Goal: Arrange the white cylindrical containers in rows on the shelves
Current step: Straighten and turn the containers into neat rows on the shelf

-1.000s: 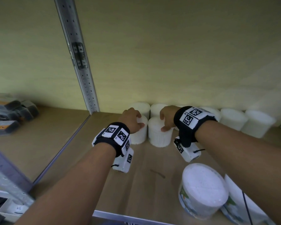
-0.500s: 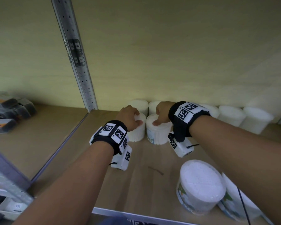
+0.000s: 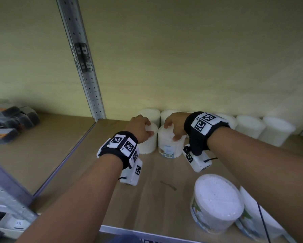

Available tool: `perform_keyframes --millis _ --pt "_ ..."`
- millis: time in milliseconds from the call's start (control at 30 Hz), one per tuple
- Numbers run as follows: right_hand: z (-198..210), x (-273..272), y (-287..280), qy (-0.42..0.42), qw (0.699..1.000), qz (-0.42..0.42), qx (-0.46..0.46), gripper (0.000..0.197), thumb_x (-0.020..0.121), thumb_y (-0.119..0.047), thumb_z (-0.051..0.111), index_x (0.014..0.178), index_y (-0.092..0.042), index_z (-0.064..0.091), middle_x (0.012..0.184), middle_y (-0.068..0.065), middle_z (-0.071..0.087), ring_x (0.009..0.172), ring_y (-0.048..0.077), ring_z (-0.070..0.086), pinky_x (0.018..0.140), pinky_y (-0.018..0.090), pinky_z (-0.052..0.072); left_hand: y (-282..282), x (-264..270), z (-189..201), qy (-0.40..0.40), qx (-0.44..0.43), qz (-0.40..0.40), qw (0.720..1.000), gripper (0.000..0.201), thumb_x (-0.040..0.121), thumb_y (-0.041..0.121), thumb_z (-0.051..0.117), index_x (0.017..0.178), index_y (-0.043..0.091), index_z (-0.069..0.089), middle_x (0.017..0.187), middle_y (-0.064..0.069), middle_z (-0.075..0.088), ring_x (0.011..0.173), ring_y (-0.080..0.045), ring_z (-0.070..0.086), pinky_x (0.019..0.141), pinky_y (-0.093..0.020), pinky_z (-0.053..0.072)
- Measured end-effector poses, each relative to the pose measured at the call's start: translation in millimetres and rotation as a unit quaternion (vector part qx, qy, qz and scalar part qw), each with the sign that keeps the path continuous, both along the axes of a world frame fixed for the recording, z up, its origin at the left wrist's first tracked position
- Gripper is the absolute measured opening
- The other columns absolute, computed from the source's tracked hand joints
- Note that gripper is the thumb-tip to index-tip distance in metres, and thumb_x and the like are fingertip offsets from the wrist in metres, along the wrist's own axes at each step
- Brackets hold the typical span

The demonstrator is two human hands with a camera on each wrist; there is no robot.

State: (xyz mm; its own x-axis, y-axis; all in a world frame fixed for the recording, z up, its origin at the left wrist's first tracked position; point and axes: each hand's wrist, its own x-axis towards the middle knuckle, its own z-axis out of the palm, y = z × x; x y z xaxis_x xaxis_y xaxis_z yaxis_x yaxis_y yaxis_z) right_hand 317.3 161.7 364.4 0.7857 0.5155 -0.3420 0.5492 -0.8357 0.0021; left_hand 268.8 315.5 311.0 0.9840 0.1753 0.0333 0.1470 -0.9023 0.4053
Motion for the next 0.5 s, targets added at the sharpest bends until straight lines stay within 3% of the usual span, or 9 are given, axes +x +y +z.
perform_keyframes --millis 133,233,333,500 --pt "5 -2 -2 0.018 1.0 0.008 0.025 0.06 0.086 -0.003 0.065 0.14 -0.019 0.047 0.145 0.005 0.041 0.13 0.023 0.045 0.094 0.025 0.04 0 0 0 0.0 0.006 -0.002 1.0 0.045 0.089 0.031 0.062 0.129 0.013 0.052 0.135 -0.007 0.047 0.127 -0.024 0.043 0.104 -0.032 0.036" --pt "3 -2 1 -0.01 0.999 0.005 0.047 0.049 0.089 -0.021 0.064 0.136 -0.014 0.051 0.138 0.007 0.05 0.124 0.024 0.051 0.096 0.029 0.044 1 0 -1 0.001 0.011 -0.005 1.0 0.045 0.089 0.031 0.062 0.129 0.013 0.052 0.135 -0.008 0.047 0.126 -0.025 0.044 0.104 -0.032 0.036" --pt "-1 0 5 -0.031 0.999 -0.022 0.014 0.06 0.09 -0.044 0.058 0.137 -0.007 0.047 0.137 0.011 0.051 0.124 0.026 0.052 0.102 0.033 0.043 1 0 -1 0.003 0.012 -0.004 1.0 0.045 0.089 0.031 0.062 0.129 0.013 0.052 0.135 -0.007 0.047 0.126 -0.025 0.044 0.103 -0.032 0.037" --pt "-6 2 7 -0.016 0.998 -0.045 -0.036 0.072 0.088 -0.049 0.058 0.142 -0.005 0.038 0.143 0.01 0.046 0.131 0.025 0.046 0.105 0.032 0.038 1 -1 -1 0.001 0.007 -0.006 1.0 0.045 0.09 0.031 0.061 0.13 0.014 0.051 0.135 -0.007 0.046 0.127 -0.024 0.042 0.104 -0.032 0.035"
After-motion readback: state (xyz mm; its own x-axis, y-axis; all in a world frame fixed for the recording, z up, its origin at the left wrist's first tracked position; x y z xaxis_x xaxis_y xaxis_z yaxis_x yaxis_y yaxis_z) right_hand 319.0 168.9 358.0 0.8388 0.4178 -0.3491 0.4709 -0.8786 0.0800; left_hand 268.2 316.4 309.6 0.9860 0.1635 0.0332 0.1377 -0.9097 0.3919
